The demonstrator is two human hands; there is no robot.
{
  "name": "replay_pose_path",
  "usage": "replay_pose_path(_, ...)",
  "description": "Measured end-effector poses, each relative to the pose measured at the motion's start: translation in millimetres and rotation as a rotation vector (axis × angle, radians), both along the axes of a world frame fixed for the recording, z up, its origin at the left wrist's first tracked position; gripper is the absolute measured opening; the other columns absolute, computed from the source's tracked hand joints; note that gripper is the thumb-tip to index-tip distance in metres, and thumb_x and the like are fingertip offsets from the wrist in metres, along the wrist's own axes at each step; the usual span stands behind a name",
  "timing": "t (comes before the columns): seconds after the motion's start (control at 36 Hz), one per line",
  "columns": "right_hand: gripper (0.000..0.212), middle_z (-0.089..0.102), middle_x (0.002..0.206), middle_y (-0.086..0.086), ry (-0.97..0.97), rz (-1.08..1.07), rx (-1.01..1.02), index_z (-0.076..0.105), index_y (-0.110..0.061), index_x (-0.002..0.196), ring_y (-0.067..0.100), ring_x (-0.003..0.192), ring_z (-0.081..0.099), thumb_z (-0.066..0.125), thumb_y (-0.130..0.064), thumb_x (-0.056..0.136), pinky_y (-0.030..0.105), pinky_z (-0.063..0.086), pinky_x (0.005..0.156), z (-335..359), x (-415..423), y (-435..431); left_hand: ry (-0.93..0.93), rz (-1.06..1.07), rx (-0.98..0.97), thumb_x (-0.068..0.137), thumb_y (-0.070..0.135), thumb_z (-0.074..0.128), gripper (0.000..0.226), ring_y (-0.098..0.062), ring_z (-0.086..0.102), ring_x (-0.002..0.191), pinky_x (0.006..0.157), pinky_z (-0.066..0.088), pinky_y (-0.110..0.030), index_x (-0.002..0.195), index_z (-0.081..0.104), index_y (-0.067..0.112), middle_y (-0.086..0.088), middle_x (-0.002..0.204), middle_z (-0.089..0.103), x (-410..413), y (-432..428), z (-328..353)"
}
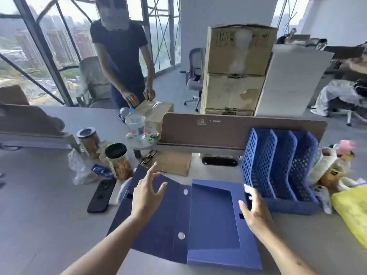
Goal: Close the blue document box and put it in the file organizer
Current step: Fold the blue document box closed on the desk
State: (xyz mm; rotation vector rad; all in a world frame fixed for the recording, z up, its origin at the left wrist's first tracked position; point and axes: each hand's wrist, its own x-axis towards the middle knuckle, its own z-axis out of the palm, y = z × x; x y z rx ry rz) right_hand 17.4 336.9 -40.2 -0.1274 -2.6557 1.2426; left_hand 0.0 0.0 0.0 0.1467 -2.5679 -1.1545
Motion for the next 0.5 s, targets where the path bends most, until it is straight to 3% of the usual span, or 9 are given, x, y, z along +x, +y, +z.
replay_pose_path(0.14,0.051,0.046,0.137,-0.012,-0.124,0.068,-0.015,0.037,-0.041,0.13,0.015,0.128,0.046,0.059,-0.018,0.091,0.03,0.037,0.101,-43.6,36.9,-15.3,-0.214,0.052,-0.11,0.083,0.041,0.07,0.085,-0.021,0.05,0.127,0.099,0.043,-0.042,0.152,0.019,0.041,0.009,0.142,0.054,32.9,-19.9,-48.4)
replay_pose_path(0.25,0.065,0.041,0.136,-0.018,-0.162,0.072,0.11,0.038,-0.029,0.142,0.017,0.132,0.044,0.069,-0.024,0.085,0.025,0.032,0.103,-69.9,58.5,-18.0,-0.279,0.149,-0.237,0.08,0.045,0.072,0.094,-0.021,0.022,0.149,0.119,0.016,-0.047,0.154,0.014,0.038,0.009,0.157,0.035,54.0,-30.8,-68.2)
replay_pose_path(0.31,0.076,0.039,0.146,-0.013,-0.225,0.037,0.164,0.035,-0.026,0.145,0.016,0.136,0.039,0.073,-0.036,0.079,0.029,0.033,0.108,-79.6,67.9,-17.8,-0.326,0.18,-0.25,0.079,0.047,0.073,0.099,-0.021,0.008,0.152,0.12,0.006,-0.05,0.155,0.01,0.039,0.01,0.163,0.022,61.5,-35.7,-73.6)
replay_pose_path(0.39,0.095,0.021,0.159,-0.007,-0.3,-0.001,0.238,0.025,-0.03,0.15,0.019,0.145,0.022,0.072,-0.056,0.071,0.041,0.029,0.115,-90.6,79.3,-16.0,-0.395,0.255,-0.253,0.078,0.046,0.074,0.103,-0.024,-0.003,0.152,0.119,0.0,-0.053,0.155,0.007,0.038,0.009,0.165,0.01,68.7,-43.5,-79.4)
replay_pose_path(0.5,0.103,0.0,0.163,-0.01,-0.401,-0.017,0.282,0.013,-0.036,0.152,0.025,0.15,-0.001,0.066,-0.068,0.069,0.048,0.019,0.118,-97.7,86.3,-17.5,-0.464,0.359,-0.229,0.077,0.04,0.077,0.104,-0.027,-0.002,0.151,0.118,0.004,-0.055,0.154,0.007,0.04,0.008,0.164,0.007,73.5,-56.6,-85.9)
